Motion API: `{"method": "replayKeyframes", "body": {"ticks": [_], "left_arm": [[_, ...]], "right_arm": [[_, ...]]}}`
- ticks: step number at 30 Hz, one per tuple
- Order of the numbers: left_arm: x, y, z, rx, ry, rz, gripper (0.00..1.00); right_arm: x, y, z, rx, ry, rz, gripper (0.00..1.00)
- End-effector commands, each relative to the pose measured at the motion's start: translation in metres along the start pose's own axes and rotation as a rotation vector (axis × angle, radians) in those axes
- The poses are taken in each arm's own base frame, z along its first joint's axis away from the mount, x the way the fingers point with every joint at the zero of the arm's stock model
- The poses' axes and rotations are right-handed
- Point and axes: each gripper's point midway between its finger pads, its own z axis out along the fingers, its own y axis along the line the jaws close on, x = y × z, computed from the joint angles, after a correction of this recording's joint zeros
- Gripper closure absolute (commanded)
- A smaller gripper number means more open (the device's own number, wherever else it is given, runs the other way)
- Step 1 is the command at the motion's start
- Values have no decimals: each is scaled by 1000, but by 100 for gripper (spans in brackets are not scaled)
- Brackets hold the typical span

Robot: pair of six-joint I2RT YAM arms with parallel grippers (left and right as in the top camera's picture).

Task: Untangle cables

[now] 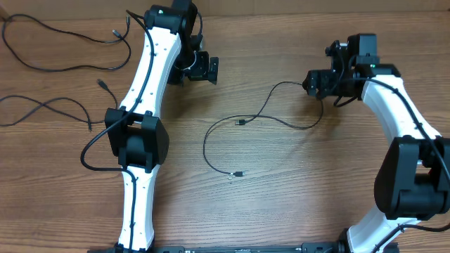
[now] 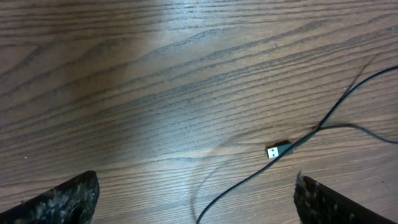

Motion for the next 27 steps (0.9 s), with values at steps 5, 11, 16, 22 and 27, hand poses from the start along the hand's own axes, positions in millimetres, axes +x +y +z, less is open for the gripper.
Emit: {"method": "replayKeyframes", "body": {"ticks": [5,11,16,22,27], "left_arm": [[-4,0,-2,-5,-17,-9,0],[-7,-1,-2,-1,-31,-6,0],[-7,-5,-2,17,-27,-13,0],[-7,-5,-2,17,-26,-13,0],[-6,-5,-2,17,-26,-14,0]], "right_arm": [[35,0,27,-20,28,-136,14],[40,-2,37,-15,-10,-162,19],[36,-3,41,-9,-51,-171,38],[37,-4,46,-9,-46,-171,43],[51,-8,67,-15,-3,-161,56]]}}
